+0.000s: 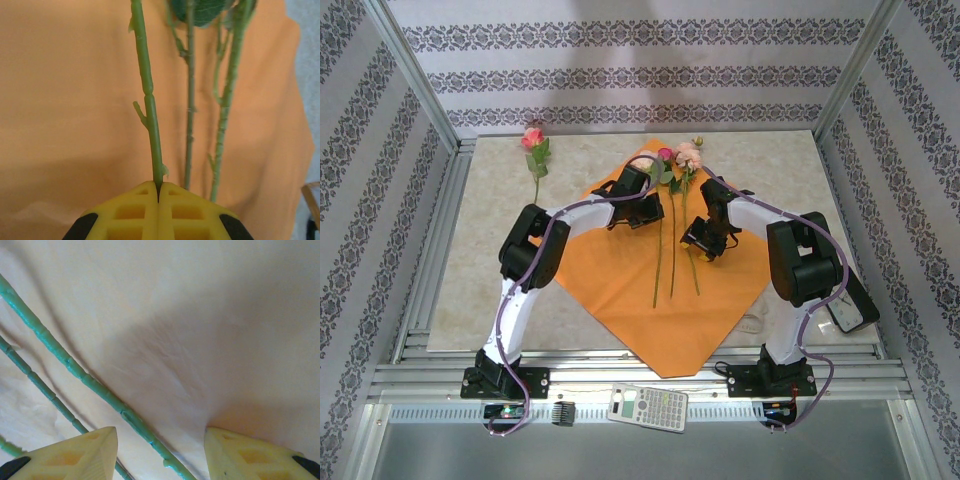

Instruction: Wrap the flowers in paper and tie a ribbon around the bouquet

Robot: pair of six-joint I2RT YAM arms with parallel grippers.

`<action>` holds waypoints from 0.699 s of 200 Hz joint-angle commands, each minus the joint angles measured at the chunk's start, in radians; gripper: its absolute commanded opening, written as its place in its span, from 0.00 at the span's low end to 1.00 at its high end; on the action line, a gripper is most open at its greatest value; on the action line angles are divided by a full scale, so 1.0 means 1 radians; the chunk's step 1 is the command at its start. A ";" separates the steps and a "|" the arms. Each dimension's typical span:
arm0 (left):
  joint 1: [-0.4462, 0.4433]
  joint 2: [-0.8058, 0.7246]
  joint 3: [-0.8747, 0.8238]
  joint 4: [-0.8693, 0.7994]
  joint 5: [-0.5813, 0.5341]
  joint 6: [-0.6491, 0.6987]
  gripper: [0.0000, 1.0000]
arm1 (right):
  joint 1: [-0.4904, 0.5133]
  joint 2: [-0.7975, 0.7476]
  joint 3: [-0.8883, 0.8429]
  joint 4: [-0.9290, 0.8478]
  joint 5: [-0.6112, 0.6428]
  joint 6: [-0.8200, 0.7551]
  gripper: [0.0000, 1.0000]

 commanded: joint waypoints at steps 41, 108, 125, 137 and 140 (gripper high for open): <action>0.018 -0.024 0.058 0.040 -0.053 -0.009 0.00 | 0.000 0.034 -0.009 0.017 -0.019 -0.012 0.50; 0.038 0.055 0.173 -0.064 -0.020 0.027 0.28 | 0.002 0.034 -0.006 0.014 -0.019 -0.012 0.52; 0.039 0.040 0.190 -0.117 -0.016 0.048 0.49 | 0.001 0.032 -0.003 0.013 -0.017 -0.011 0.52; 0.039 0.009 0.201 -0.171 -0.037 0.068 0.55 | 0.003 0.032 -0.003 0.014 -0.017 -0.011 0.52; 0.039 0.001 0.208 -0.191 -0.047 0.076 0.55 | 0.004 0.032 -0.002 0.014 -0.016 -0.011 0.52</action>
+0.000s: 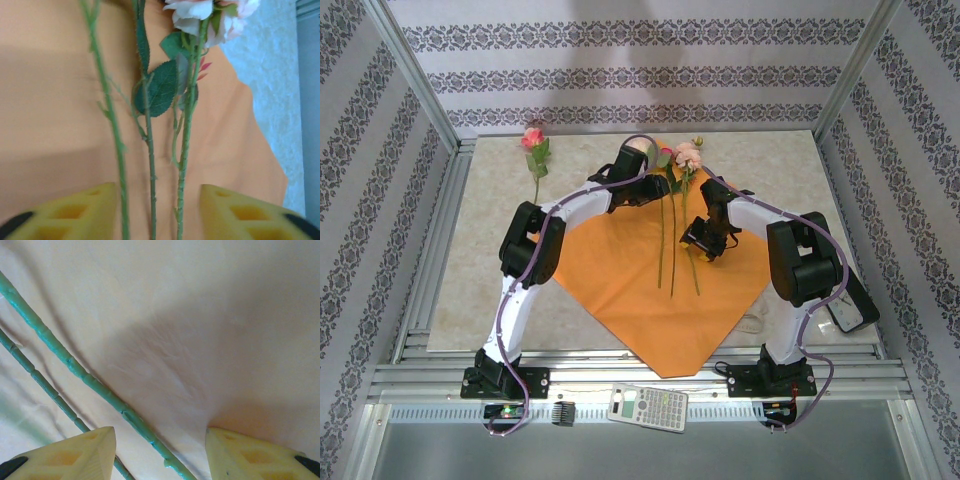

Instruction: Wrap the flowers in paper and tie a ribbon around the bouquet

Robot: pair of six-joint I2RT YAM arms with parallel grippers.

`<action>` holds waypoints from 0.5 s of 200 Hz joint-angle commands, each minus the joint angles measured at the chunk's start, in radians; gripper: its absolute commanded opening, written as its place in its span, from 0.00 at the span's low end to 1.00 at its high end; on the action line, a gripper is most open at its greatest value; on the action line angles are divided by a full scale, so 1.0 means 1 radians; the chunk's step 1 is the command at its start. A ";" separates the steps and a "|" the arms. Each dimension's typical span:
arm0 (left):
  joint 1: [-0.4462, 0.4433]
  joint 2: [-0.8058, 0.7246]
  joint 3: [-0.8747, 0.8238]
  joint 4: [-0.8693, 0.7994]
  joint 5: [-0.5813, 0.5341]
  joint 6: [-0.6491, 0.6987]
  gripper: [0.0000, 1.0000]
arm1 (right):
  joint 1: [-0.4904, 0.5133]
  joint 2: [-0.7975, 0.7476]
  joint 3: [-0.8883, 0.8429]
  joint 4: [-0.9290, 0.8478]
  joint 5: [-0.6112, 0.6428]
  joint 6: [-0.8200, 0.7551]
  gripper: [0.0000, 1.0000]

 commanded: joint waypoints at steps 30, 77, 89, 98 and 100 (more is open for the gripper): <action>0.028 -0.119 0.134 -0.375 -0.156 0.147 0.64 | 0.006 0.034 -0.001 0.015 -0.016 -0.006 0.52; 0.217 -0.159 0.188 -0.678 -0.343 0.383 0.52 | 0.005 0.037 0.006 0.014 -0.019 -0.009 0.52; 0.272 -0.149 0.180 -0.707 -0.355 0.436 0.51 | 0.006 0.037 0.009 0.012 -0.020 -0.010 0.52; 0.309 -0.140 0.171 -0.716 -0.368 0.465 0.51 | 0.005 0.036 0.012 0.010 -0.020 -0.009 0.53; 0.318 -0.138 0.169 -0.718 -0.371 0.470 0.51 | 0.005 0.036 0.012 0.009 -0.020 -0.008 0.53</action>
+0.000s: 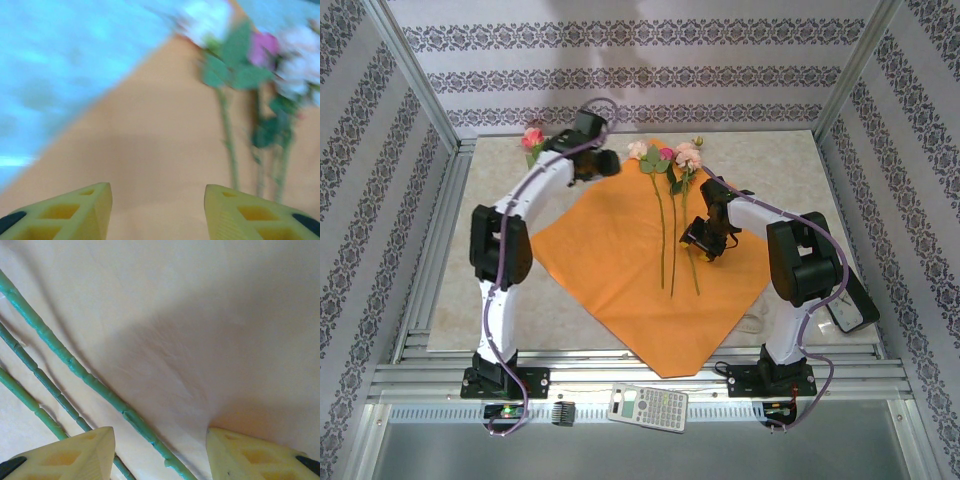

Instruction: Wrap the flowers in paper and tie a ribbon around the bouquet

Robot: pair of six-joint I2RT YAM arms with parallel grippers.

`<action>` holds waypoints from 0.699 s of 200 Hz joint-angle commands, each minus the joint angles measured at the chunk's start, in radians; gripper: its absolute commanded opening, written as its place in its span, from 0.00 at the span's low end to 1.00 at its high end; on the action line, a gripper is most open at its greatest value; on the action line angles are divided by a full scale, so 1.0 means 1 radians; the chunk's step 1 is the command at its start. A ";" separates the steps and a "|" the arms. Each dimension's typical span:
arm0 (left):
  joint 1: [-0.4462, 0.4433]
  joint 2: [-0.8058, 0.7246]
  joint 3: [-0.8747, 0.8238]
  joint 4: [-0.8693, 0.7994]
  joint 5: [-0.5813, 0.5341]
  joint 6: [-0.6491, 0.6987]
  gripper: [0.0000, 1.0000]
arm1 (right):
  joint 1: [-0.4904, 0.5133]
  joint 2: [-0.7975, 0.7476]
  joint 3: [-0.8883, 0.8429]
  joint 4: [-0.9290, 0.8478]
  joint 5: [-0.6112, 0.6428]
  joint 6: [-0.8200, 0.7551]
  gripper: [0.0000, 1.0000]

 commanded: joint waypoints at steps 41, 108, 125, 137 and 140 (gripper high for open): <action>0.210 0.107 0.006 -0.199 -0.189 0.308 0.58 | 0.008 0.035 0.017 0.005 -0.017 -0.005 0.53; 0.306 0.269 0.056 -0.125 -0.080 0.338 0.52 | 0.009 0.036 0.035 -0.016 -0.013 0.004 0.53; 0.320 0.304 0.081 -0.113 -0.039 0.335 0.47 | 0.013 0.037 0.046 -0.023 -0.013 0.006 0.53; 0.330 0.327 0.094 -0.114 -0.026 0.333 0.40 | 0.014 0.040 0.054 -0.027 -0.013 0.007 0.53; 0.331 0.331 0.095 -0.114 -0.026 0.330 0.38 | 0.015 0.042 0.056 -0.028 -0.014 0.008 0.53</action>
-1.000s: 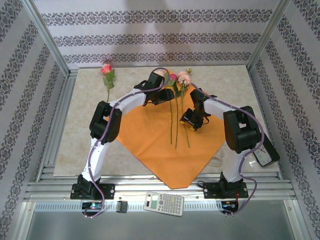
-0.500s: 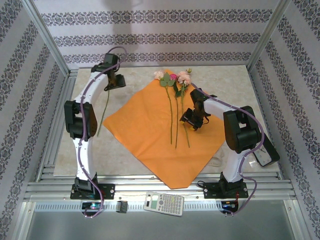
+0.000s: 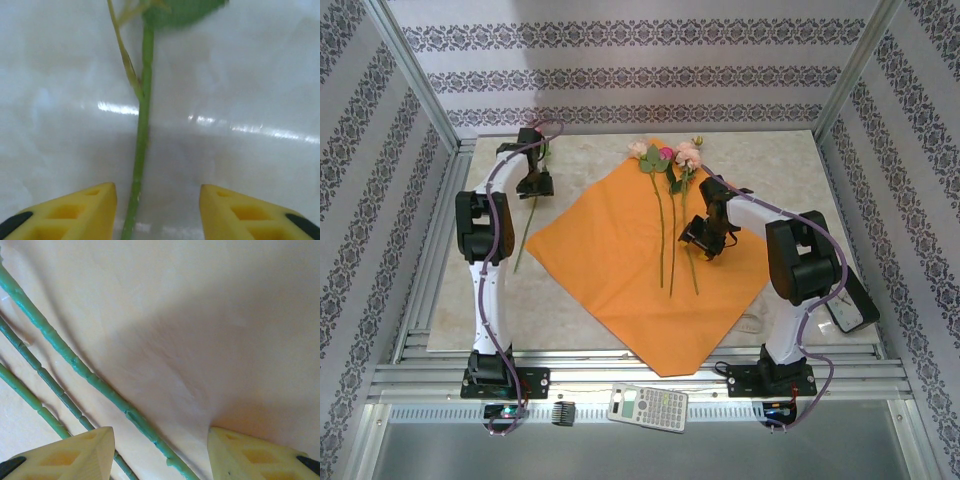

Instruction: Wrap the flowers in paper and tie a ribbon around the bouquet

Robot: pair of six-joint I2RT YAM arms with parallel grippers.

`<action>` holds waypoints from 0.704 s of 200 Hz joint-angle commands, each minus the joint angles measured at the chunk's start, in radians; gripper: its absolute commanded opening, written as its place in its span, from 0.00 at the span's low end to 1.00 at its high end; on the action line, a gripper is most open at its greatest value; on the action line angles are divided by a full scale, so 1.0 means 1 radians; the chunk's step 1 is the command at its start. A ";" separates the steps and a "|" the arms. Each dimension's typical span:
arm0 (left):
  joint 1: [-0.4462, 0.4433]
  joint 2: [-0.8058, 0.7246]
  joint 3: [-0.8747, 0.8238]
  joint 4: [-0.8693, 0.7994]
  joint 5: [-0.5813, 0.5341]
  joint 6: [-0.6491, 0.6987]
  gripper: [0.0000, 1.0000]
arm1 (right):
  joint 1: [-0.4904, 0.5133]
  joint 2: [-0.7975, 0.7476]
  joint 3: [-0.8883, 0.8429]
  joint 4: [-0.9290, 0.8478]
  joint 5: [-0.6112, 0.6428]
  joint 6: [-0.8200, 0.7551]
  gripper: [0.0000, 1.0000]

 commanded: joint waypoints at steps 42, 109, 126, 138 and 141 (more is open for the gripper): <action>0.041 0.065 0.003 -0.001 0.037 0.032 0.09 | 0.014 0.029 0.041 -0.026 -0.005 0.006 0.53; 0.041 -0.228 -0.204 0.138 -0.144 0.082 0.00 | 0.018 0.031 0.038 -0.022 -0.005 0.003 0.53; 0.038 -0.307 -0.242 0.141 -0.138 0.062 0.00 | 0.017 0.029 0.034 -0.021 -0.005 -0.003 0.53; 0.034 -0.362 -0.265 0.134 -0.123 0.037 0.00 | 0.017 0.028 0.031 -0.020 -0.005 -0.003 0.53; 0.031 -0.377 -0.273 0.133 -0.126 0.032 0.00 | 0.017 0.026 0.028 -0.020 -0.004 -0.004 0.53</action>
